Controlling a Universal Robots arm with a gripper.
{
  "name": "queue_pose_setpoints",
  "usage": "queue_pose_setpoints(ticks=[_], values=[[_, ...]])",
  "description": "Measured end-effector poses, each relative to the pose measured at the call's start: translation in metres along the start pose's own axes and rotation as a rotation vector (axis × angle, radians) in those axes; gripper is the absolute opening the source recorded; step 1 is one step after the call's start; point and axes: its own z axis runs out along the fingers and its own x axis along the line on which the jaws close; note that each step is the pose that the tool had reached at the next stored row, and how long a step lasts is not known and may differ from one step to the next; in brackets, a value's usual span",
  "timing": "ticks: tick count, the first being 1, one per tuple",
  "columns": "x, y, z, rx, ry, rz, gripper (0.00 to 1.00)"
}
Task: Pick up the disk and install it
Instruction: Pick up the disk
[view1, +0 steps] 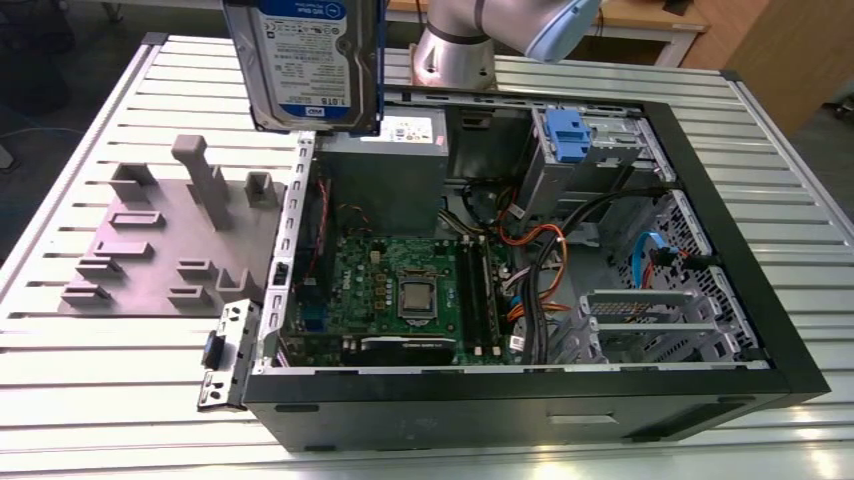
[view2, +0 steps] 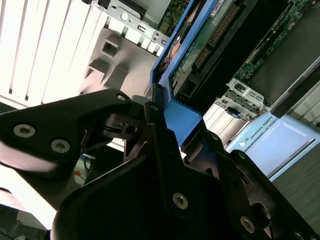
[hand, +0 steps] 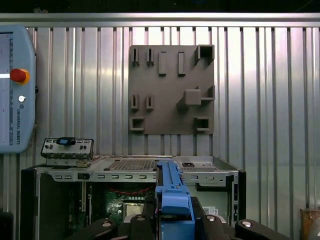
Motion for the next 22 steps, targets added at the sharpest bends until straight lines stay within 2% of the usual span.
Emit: queue_pose_setpoints(ticks=[4, 9, 17, 22], values=[[0.0043, -0.0005, 0.0001, 0.0001, -0.0001, 0.0, 0.36], [0.0047, -0.0086, 0.0007, 0.0004, -0.0001, 0.0, 0.36], [0.0044, -0.036, 0.0016, 0.0009, 0.0, 0.0, 0.36], [0.0041, -0.0561, 0.0023, 0.0017, -0.0001, 0.0, 0.36]])
